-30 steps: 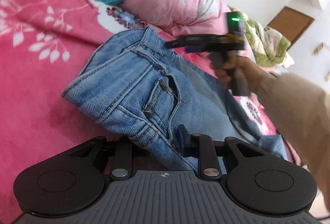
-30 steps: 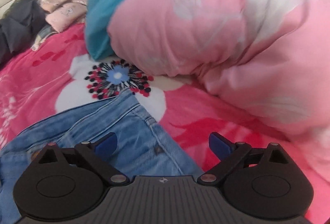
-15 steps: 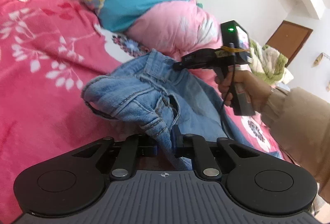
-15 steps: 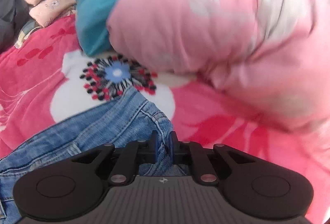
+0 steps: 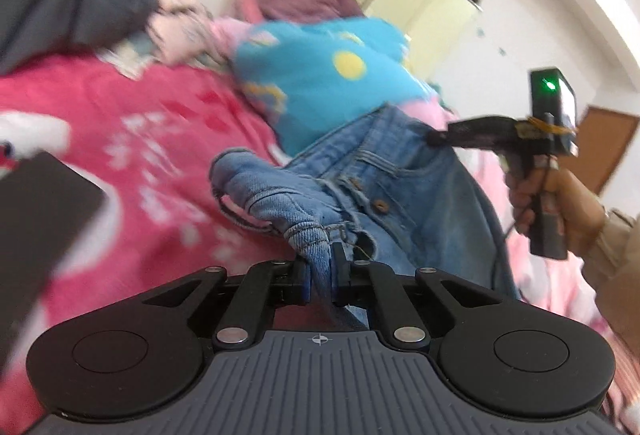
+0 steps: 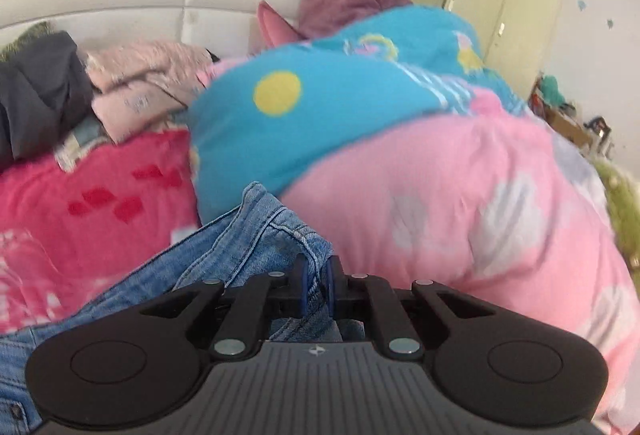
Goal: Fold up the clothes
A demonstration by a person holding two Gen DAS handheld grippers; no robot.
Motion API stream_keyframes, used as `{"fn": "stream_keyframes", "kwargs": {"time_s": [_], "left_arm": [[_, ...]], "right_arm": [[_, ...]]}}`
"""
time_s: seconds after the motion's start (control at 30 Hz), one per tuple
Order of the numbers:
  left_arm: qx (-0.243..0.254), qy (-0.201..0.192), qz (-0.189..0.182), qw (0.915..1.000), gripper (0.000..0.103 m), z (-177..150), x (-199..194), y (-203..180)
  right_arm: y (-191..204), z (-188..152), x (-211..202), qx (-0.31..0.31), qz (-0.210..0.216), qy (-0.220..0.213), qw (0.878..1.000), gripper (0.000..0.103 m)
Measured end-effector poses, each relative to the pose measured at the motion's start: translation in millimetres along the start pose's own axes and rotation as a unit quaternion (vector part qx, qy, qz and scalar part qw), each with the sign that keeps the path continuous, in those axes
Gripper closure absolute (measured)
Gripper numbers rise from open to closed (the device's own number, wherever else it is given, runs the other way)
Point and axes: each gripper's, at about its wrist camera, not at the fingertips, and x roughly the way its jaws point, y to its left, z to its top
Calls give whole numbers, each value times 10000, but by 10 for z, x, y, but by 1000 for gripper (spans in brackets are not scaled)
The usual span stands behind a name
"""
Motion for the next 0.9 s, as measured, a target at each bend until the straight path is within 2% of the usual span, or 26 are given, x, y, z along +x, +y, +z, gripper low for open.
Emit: {"fn": "stream_keyframes", "kwargs": {"time_s": [0.2,0.3,0.43,0.57,0.67,0.73,0.9], "left_arm": [[-152,-340,422,9984,97,232,5,221],[-117,-93,694,9975,97,224,101,280],[-192,232,1046,9941,94,212,161,383],[-107,267,1132,9932,87,181,134,376],[26,249,1135,9932,77,139,117,312],[59,186,1114,9936,75,127,93,289],[-73,-17,1015,9948,75,116,-27,253]], "right_arm": [[385,347,305,-157,360,-289,9988,93],[642,424,578,-279,507,-355,9977,93],[840,275,1077,-265,663,-96,9974,93],[938,50,1457,-302,537,312,9976,88],[874,51,1221,-91,718,220,9971,77],[831,52,1063,50,837,159,9963,62],[723,55,670,403,1135,5,9927,60]]}}
